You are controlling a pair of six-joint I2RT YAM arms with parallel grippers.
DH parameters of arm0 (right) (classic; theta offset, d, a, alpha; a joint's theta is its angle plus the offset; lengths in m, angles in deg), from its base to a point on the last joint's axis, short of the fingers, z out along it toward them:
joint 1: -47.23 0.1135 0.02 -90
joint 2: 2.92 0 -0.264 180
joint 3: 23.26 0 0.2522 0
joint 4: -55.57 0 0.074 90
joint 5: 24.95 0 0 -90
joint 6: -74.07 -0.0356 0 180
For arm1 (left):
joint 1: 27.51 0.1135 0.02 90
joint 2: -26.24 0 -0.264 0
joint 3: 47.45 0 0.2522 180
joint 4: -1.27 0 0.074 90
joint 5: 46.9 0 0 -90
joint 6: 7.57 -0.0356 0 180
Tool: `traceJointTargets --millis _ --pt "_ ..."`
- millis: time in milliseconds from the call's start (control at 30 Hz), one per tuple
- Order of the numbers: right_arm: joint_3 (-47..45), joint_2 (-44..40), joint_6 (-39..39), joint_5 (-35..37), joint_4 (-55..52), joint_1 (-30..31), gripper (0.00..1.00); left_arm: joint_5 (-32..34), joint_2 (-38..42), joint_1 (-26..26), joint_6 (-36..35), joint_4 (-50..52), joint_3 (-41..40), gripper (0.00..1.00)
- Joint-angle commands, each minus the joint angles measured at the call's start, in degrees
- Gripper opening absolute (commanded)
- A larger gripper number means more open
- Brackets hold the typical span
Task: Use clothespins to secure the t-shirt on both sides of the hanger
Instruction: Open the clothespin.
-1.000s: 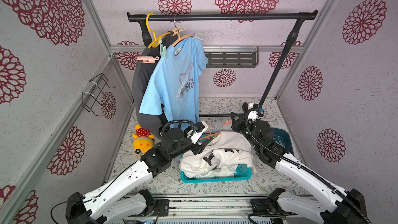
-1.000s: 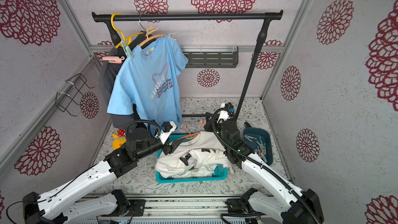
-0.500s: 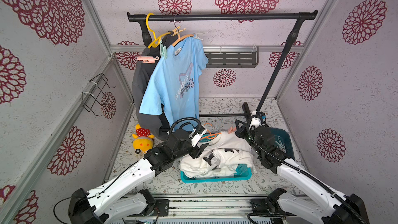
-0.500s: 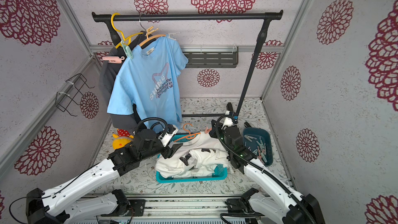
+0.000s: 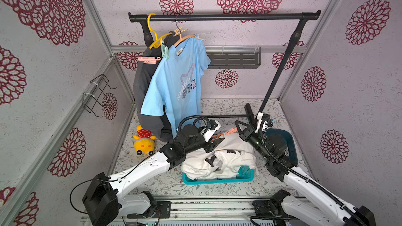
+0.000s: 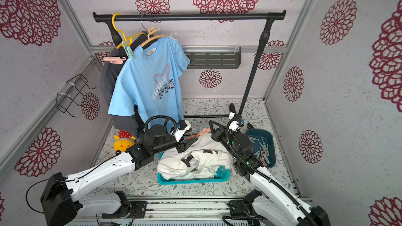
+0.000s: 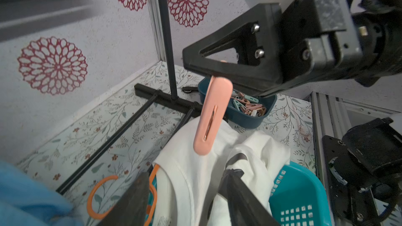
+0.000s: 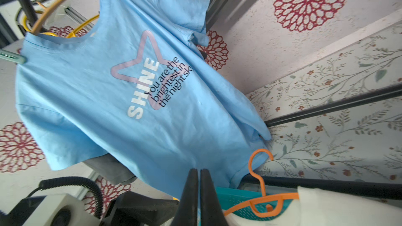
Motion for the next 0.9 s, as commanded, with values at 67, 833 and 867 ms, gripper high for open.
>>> traceJointTargets --millis 67,833,867 --pt "1.0 -2.4 -3.1 -3.6 4.4 0.0 0.00 -7.9 -1.6 -0.4 -3.4 -8.4 1.5 0.53" --pt "2.1 -4.7 -4.6 -5.4 2.1 0.5 0.03 -8.1 -3.7 -2.1 -8.3 -6.3 4.3 0.06" --pt "2.1 -5.0 -4.6 -4.9 1.6 0.4 0.15 -7.6 -3.6 -2.1 -8.1 -6.3 4.2 0.05"
